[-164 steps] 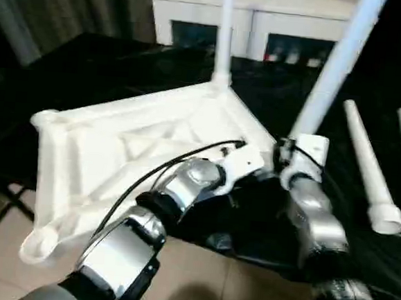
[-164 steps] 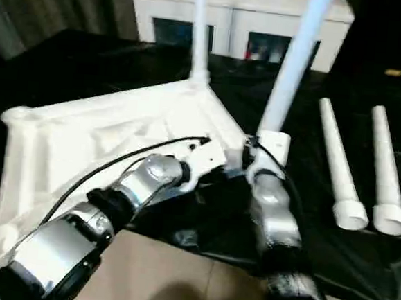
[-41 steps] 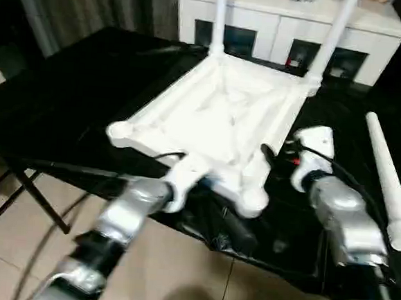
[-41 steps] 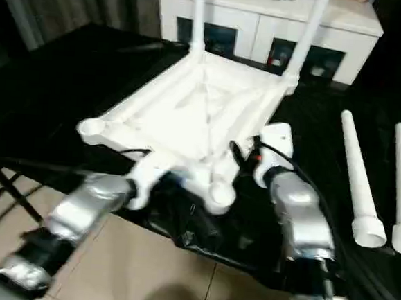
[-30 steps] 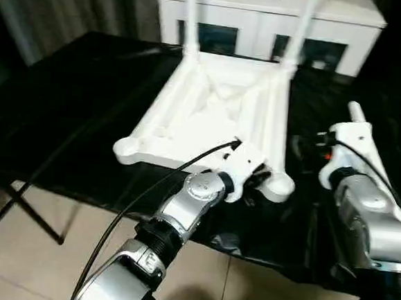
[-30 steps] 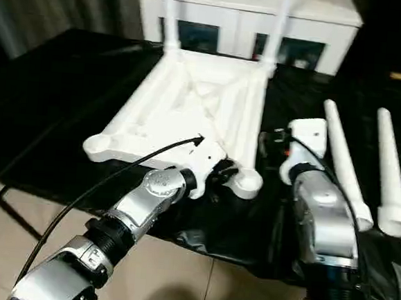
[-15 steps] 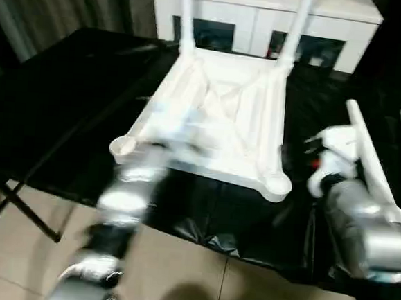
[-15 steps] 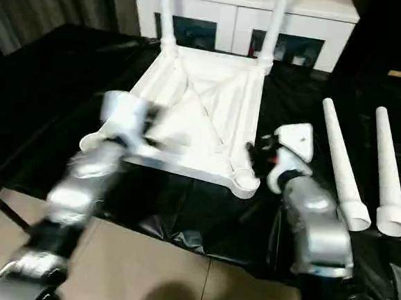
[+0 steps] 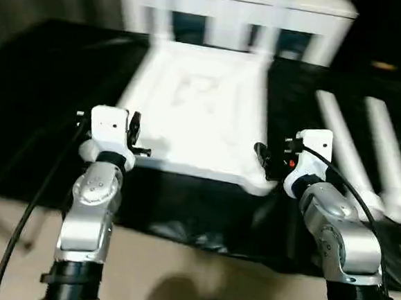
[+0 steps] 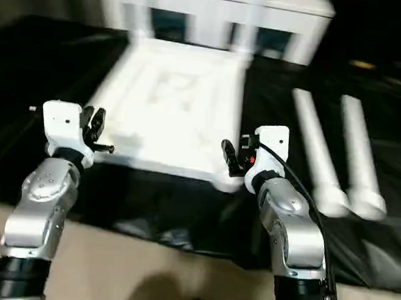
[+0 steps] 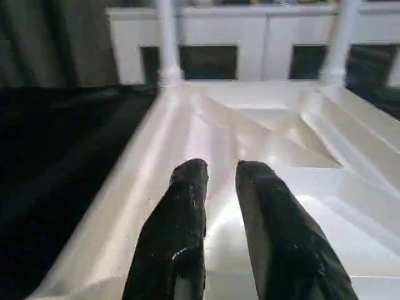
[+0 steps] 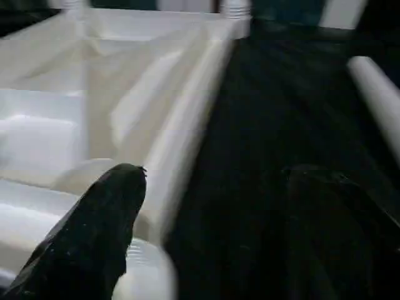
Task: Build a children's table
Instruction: Rotate table base
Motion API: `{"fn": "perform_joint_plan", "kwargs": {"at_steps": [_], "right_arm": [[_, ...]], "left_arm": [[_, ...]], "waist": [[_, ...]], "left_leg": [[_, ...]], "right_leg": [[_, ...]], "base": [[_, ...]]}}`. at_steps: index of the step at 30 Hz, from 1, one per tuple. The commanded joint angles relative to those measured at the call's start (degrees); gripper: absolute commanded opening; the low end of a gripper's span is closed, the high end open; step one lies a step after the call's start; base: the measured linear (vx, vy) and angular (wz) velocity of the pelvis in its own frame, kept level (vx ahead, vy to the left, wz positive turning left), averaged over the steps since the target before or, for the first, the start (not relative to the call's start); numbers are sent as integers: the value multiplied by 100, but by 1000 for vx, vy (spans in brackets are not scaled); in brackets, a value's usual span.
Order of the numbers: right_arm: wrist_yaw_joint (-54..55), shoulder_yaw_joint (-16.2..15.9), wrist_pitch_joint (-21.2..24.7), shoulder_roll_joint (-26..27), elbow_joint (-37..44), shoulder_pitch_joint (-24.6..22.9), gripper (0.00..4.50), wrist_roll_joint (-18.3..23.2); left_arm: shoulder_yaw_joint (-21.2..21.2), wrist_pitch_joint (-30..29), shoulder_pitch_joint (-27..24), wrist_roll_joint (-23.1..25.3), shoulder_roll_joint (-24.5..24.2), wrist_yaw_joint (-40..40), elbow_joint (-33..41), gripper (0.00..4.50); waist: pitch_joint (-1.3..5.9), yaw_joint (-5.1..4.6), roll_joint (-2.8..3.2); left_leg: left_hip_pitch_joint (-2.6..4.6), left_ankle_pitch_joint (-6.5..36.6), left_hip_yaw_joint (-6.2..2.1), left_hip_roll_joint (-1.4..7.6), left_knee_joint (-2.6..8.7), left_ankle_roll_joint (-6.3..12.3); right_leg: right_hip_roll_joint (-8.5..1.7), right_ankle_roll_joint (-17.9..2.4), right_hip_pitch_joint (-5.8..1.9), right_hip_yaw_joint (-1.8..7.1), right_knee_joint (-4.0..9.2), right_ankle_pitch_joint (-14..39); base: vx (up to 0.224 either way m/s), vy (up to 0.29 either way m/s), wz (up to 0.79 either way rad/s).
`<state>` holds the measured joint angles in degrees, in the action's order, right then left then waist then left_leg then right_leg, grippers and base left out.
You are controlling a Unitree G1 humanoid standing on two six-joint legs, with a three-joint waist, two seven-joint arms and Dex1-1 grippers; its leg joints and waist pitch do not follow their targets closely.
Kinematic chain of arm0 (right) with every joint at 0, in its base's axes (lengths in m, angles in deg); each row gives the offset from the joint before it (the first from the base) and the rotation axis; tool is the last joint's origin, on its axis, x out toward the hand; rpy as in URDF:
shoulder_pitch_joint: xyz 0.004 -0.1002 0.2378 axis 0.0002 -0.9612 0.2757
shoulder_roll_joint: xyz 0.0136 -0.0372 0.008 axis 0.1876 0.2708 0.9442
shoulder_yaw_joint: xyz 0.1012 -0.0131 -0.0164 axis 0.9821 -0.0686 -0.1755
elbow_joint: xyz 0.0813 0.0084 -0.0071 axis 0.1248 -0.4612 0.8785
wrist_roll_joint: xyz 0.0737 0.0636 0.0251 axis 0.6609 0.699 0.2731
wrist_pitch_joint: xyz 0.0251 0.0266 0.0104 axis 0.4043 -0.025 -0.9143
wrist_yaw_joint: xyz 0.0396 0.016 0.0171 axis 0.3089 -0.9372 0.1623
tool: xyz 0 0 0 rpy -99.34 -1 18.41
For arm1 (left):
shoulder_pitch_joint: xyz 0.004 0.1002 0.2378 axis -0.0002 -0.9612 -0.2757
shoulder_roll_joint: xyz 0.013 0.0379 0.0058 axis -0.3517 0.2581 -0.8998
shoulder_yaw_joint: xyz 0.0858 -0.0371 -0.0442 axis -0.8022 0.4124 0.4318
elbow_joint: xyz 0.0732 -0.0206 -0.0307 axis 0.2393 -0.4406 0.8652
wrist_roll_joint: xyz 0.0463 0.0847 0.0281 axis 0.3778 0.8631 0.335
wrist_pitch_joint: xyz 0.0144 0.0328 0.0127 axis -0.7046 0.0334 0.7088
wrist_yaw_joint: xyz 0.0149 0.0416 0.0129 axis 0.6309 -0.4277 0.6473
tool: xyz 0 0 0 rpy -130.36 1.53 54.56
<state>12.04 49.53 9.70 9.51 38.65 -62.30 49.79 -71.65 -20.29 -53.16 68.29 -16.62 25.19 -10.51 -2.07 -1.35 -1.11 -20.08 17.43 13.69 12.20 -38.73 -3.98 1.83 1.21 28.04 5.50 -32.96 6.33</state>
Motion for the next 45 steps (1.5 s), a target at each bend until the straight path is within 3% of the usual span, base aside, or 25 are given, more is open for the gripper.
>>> {"fn": "perform_joint_plan", "kwargs": {"at_steps": [1, 5, 6, 8, 10, 12, 13, 14, 15, 16, 17, 18, 19, 21, 22, 24, 25, 27, 30, 32, 34, 35, 37, 40, 45], "right_arm": [[96, -6, -54, -47, -110, 43, 406, -93], [74, -239, -126, -154, -134, 62, 406, -289], [74, -257, -123, -162, -138, 64, 406, -306], [90, -278, -130, -162, -154, 69, 406, -349], [72, -233, -161, -146, -152, 70, 406, -309], [40, -238, -205, -124, -149, 52, 406, -289], [70, -218, -202, -93, -140, 18, 406, -275], [72, -215, -201, -90, -139, 15, 406, -274], [79, -221, -208, -74, -134, -8, 406, -270], [72, -238, -219, -70, -132, -20, 406, -273], [71, -262, -233, -68, -129, -31, 406, -286], [76, -274, -226, -54, -126, -37, 406, -286], [47, -286, -197, -17, -100, -46, 406, -238], [19, -293, -161, 6, -63, -36, 406, -203], [5, -295, -180, -9, -83, -9, 406, -205], [-32, -307, -220, -35, -125, 30, 406, -207], [-82, -305, -290, -62, -199, 94, 406, -207], [-134, -273, -338, -79, -300, 197, 406, -193], [-217, -257, -354, -84, -412, 307, 406, -157], [-276, -296, -387, -111, -549, 410, 406, -164], [-340, -343, -432, -146, -693, 494, 406, -181], [-387, -361, -462, -160, -755, 528, 406, -174], [-533, -416, -522, -194, -885, 607, 406, -160], [-725, -415, -504, -199, -978, 683, 424, -71], [-1056, -425, -308, -232, -1434, 1074, 450, 72]], "left_arm": [[-170, -120, -10, 198, 15, -166, 81, 107], [-286, -199, 16, 84, 33, -154, 121, 107], [-285, -199, 17, 82, 34, -157, 119, 107], [-256, -201, 36, 122, 37, -191, 121, 107], [-213, -220, 85, 30, 72, -130, 101, 107], [-250, -328, 122, 107, 22, -139, 108, 107], [-243, -147, 117, -92, 28, 47, 157, 107], [-241, -130, 117, -111, 30, 63, 162, 107], [-239, -98, 117, -155, 13, 104, 182, 107], [-248, -152, 116, -107, -17, 65, 184, 107], [-234, -76, 118, -114, -27, 58, 162, 107], [-210, -79, 122, -198, -24, 112, 146, 107], [-233, -65, 115, -207, -85, 195, 143, 107], [-263, -77, 79, -232, -164, 324, 168, 107], [-273, -60, 67, -218, -184, 362, 167, 107], [-261, -68, 36, -223, -190, 388, 169, 107], [-264, -63, 9, -218, -224, 397, 169, 107], [-251, -71, -14, -234, -267, 371, 198, 107], [-196, -126, -50, -313, -292, 358, 252, 107], [-179, -161, -99, -300, -317, 359, 310, 107], [-171, -187, -146, -230, -323, 307, 368, 107], [-161, -211, -169, -202, -325, 279, 395, 107], [-90, -253, -223, -270, -330, 270, 454, 107], [-74, -411, -291, -528, -385, 520, 550, 126], [-13, -568, -490, -997, -565, 1059, 904, 157]], "waist": [[395, -90, -4], [468, -214, 100], [519, -225, 178], [509, -170, 268], [540, -69, 17], [689, 158, -351], [508, 173, -342], [508, 173, -342], [333, 308, -150], [251, 318, -49], [247, 289, 284], [289, 239, 412], [367, 125, 273], [333, 109, 41], [183, 300, -49], [61, 445, -42], [24, 497, -66], [17, 139, 90], [18, -208, 238], [-34, -266, 73], [29, -174, -127], [87, -28, -151], [112, 79, -91], [286, -14, 9], [356, 218, -94]], "left_leg": [[365, 177, -114, 84, 460, 941], [208, -1144, -457, 201, 585, 2328], [358, -1972, -784, 908, 740, 2724], [545, -3559, -1103, 1536, 745, 3029], [494, -2818, -791, 977, 324, 3070], [-526, 788, -272, -818, -963, 1906], [-577, 490, -407, -866, -966, 931], [-577, 490, -407, -866, -966, 931], [-378, 57, -545, -939, -532, 742], [-309, -110, -608, -825, -330, 932], [-254, -131, -1009, -58, 244, 1514], [-216, -94, -1724, 1140, 641, 2248], [212, -966, -1139, 518, 401, 2363], [408, 525, -332, -194, 251, 1111], [68, 1206, -363, -410, -145, 469], [169, 952, -556, -467, -253, 373], [9, 846, -739, -433, 123, 466], [404, 2053, -879, -141, 675, 405], [585, 3347, -1087, 285, 1171, 650], [536, 3588, -881, 143, 1109, 592], [563, 2146, -617, -361, 420, 565], [271, 724, -625, -477, 124, 711], [18, -37, -778, -374, 297, 688], [332, -1570, -1051, 156, 598, 767], [190, -3341, -814, -137, 426, 1312]], "right_leg": [[270, -657, -14, -474, 379, 1262], [-211, -2429, -407, -1044, 360, 465], [-423, -2261, -340, -1280, 60, 646], [-716, -1275, -21, -1319, -592, 1191], [-951, -2036, -22, -935, -603, 14], [-875, -2872, -951, -451, -57, -1815], [-850, -1626, -852, -725, -36, -2011], [-850, -1626, -852, -725, -36, -2011], [-1010, 1060, -917, -852, 358, -1331], [-1071, 1793, -888, -859, 572, -648], [-1279, 2353, -1059, -913, 714, 550], [-1263, 1771, -1037, -965, -104, 747], [-990, 106, -134, -629, -767, 393], [-822, -166, -176, -396, -65, 1298], [-1258, -401, -614, 145, 415, 3882], [-1151, -236, -755, 467, 683, 6316], [-1088, -386, -1021, 162, 515, 5926], [-690, -635, -741, -402, 335, 4923], [-808, -1037, -913, -883, -25, 2355], [-941, -1015, -978, -923, 139, 2705], [-1258, -488, -1056, -735, 779, 5348], [-1491, -215, -1291, -442, 877, 6130], [-1407, -515, -1374, -435, 699, 5205], [-1040, -1457, -903, -716, -44, 150], [-1029, -2154, -765, -623, -207, -1680]], "base": [[41, -34, -23], [31, -36, 0], [54, -141, 14], [70, -191, 7], [73, -238, 3], [58, -251, 7], [-22, -248, 5], [-22, -248, 5], [-46, -246, 2], [-49, -186, 1], [-49, -186, 1], [-69, -168, -18], [-49, -125, 5], [-44, -130, 8], [-76, -162, -41], [-68, -147, -50], [-40, -95, -45], [-45, -61, -35], [0, 0, 0], [0, 0, 0], [31, -15, -3], [63, -30, -6], [62, 4, -8], [80, 20, 2], [67, 7, 9]]}}
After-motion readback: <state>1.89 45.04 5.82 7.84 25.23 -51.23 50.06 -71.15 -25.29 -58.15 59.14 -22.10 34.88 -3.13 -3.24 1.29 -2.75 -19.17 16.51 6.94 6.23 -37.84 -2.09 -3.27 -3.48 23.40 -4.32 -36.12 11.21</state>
